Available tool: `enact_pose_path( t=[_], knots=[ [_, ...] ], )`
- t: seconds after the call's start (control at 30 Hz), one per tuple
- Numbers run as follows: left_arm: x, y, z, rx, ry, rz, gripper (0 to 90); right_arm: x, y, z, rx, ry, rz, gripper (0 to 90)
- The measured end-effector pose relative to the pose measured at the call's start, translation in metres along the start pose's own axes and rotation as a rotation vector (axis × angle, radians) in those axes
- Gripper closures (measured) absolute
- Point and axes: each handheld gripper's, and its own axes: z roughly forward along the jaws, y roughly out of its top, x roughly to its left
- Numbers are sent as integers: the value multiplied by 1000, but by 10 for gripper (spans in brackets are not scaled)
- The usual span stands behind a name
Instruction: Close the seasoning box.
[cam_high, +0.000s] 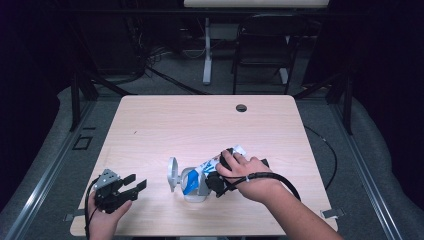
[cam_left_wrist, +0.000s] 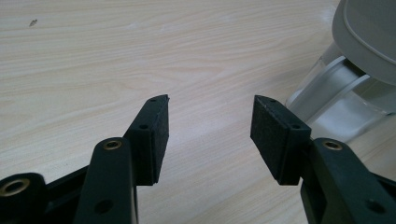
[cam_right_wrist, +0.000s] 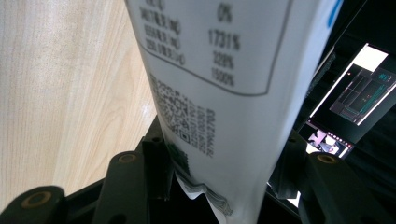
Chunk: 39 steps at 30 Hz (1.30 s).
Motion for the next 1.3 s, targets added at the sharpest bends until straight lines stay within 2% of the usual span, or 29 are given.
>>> enact_pose_path(
  t=[0.03,0.2,0.23,0.53,0.6,1.3],
  knots=[
    [0,-1,1,-12,4,-3,472,0,0,0,5,-2,-3,514],
    [0,-1,1,-10,3,-3,473,0,0,0,0,1,0,515],
    [0,0,0,3,0,0,473,0,0,0,1,0,-1,515],
    [0,-1,1,-11,5,-5,473,0,0,0,3,-1,-3,518],
    [0,-1,1,-11,4,-1,473,-1,1,-2,20,-12,-21,519],
    [0,-1,1,-11,3,-3,472,-1,2,-2,17,-4,-15,528]
  ],
)
